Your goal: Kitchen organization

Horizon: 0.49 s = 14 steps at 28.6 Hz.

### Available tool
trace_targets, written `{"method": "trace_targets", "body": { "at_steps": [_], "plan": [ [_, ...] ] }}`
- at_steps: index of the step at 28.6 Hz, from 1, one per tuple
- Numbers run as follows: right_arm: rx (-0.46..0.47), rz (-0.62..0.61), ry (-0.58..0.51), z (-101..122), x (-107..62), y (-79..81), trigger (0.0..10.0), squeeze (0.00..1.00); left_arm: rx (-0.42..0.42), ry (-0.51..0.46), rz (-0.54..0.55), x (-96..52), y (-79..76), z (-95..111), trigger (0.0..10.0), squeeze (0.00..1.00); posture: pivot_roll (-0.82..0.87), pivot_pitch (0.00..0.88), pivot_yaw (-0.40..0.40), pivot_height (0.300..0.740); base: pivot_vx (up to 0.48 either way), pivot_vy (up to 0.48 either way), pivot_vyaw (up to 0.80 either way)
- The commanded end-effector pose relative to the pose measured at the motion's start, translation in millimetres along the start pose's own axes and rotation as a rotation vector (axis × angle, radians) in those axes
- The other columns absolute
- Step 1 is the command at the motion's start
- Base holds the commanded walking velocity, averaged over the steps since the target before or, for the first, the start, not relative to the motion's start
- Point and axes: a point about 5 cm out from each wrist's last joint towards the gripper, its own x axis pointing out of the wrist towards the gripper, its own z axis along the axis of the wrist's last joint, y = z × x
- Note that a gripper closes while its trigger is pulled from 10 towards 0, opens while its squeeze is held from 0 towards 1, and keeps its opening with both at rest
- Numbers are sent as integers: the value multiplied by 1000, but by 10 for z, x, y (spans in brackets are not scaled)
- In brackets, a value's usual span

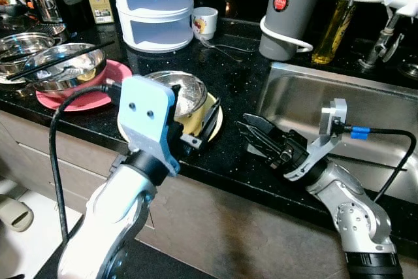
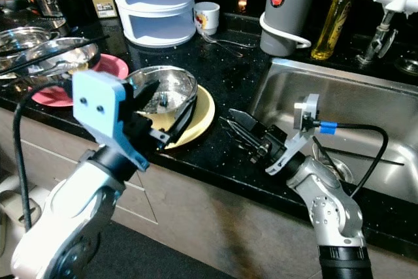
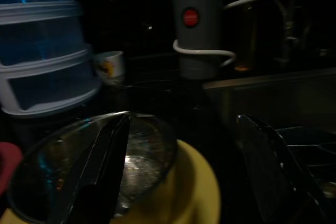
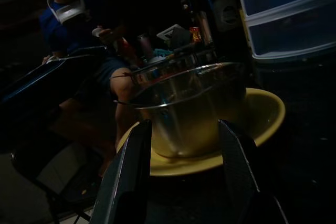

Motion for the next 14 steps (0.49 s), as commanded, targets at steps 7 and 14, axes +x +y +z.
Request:
{"method": "trace_targets", "body": {
  "at_steps": [7,14],
  "plan": [
    [2,-11,4,-26,-13,-15,10000,0,94,1,82,-53,196,-27,10000,0,70,79,-32,740,0,0,0],
    [-6,12,4,-2,-10,7,10000,0,-44,3,65,-93,185,-147,10000,0,65,80,-34,740,0,0,0]
  ]
}}
